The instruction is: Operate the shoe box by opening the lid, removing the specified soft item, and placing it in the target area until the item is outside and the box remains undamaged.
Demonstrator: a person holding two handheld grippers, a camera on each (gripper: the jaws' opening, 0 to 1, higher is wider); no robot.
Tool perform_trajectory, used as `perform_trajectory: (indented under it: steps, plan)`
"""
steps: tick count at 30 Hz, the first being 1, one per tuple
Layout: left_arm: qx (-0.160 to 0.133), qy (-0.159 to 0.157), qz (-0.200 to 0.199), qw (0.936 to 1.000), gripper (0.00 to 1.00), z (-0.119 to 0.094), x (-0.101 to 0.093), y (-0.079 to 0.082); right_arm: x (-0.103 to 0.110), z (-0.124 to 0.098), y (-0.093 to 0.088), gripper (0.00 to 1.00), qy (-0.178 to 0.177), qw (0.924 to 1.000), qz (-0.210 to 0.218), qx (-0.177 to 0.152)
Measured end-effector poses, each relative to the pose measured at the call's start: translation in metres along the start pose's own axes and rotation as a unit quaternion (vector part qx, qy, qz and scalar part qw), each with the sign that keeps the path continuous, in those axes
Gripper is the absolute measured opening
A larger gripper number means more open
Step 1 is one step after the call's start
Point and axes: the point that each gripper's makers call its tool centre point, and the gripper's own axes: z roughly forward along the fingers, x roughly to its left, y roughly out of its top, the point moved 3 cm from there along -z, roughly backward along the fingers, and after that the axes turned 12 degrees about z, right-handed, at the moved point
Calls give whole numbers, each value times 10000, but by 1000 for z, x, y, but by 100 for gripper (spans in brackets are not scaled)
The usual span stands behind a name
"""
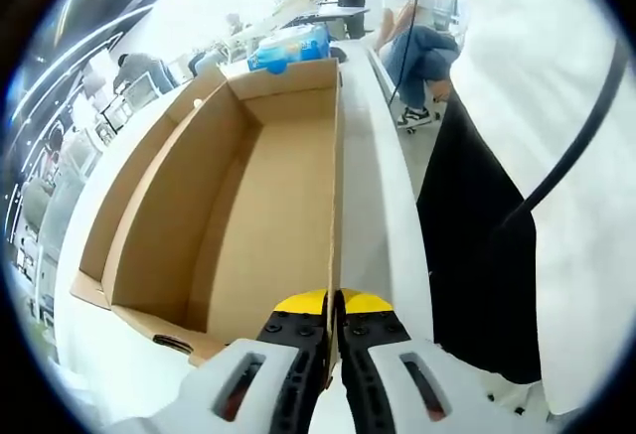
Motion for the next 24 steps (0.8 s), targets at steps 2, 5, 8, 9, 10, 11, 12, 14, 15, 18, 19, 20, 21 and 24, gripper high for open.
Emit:
perform_trajectory:
  steps: [2, 5, 8, 9, 10, 11, 12, 14, 15, 18, 19, 20, 21, 24]
  plan:
    - [0, -1, -3, 10000, 2, 0, 0, 0, -1, 3, -5, 19, -18, 9999, -85, 90]
    - [-1, 8, -7, 10000, 2, 1, 0, -1, -6, 5, -12, 19, -46, 9995, 111, 306]
    - [-2, 14, -7, 10000, 2, 1, 0, -1, -10, 7, -19, 19, -93, 9987, 166, 482]
    - [-3, 14, -6, 10000, 2, 1, 0, -1, -11, 8, -21, 19, -111, 9985, 175, 515]
    - [-1, 14, -10, 10000, 2, 1, 0, -1, -11, 7, -23, 19, -121, 9980, 186, 584]
    - [0, 17, -14, 10000, 2, 1, 0, -1, -11, 7, -24, 20, -129, 9977, 182, 633]
    - [0, 21, -14, 10000, 3, 1, 0, -1, -12, 9, -29, 20, -135, 9969, 188, 750]
    - [1, 33, -17, 10000, 3, 0, 0, -1, -13, 10, -31, 20, -153, 9965, 109, 819]
    - [1, 35, -18, 10000, 3, 0, 0, 0, -14, 11, -32, 20, -144, 9964, 0, 836]
    - [3, 33, -21, 10000, 3, 1, 0, -1, -14, 12, -34, 20, 73, 9947, -134, 1019]
    - [0, 30, -16, 10000, 3, 1, 0, -1, -12, 12, -32, 20, 274, 9937, -255, 1058]
    - [-1, 27, -15, 10000, 3, 1, 0, -2, -13, 13, -33, 20, 427, 9926, -392, 1070]
    - [-3, 27, -14, 10000, 3, 1, 0, -1, -13, 14, -33, 20, 546, 9906, -567, 1119]
    - [-9, 33, -7, 10000, 3, 1, 0, -2, -16, 15, -32, 20, 756, 9885, -555, 1188]
